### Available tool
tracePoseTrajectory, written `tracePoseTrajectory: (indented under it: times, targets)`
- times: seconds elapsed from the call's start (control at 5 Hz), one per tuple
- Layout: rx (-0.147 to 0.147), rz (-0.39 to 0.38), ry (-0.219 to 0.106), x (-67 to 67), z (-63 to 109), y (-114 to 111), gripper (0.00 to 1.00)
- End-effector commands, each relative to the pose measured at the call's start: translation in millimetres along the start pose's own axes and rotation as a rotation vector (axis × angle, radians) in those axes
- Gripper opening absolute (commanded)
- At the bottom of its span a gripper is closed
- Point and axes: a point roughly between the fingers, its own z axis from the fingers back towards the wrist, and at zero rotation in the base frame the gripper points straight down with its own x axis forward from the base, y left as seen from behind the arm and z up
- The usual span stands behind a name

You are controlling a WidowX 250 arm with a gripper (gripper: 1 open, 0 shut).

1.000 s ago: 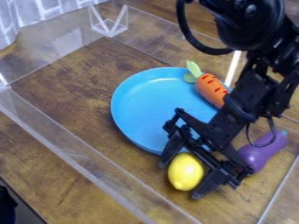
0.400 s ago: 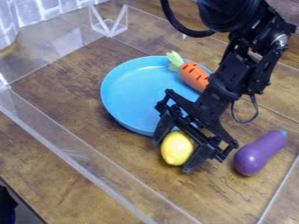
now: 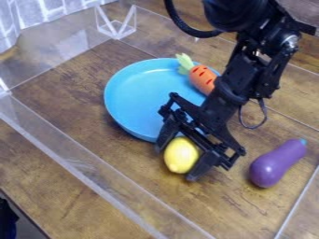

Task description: Put the lemon on the blue tray

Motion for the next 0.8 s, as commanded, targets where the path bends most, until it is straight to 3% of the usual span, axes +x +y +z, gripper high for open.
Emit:
tracePoseTrajectory:
  times: [0.0, 0.2, 0.6]
  targets:
    - [-0.038, 0.06, -0.066, -7.2, 32.7, 13.4, 0.0]
    - [-0.052, 0.084, -0.06, -13.8, 42.0, 8.3, 0.0]
    - [-0.048, 0.033, -0.075, -13.9, 41.1, 17.2, 0.0]
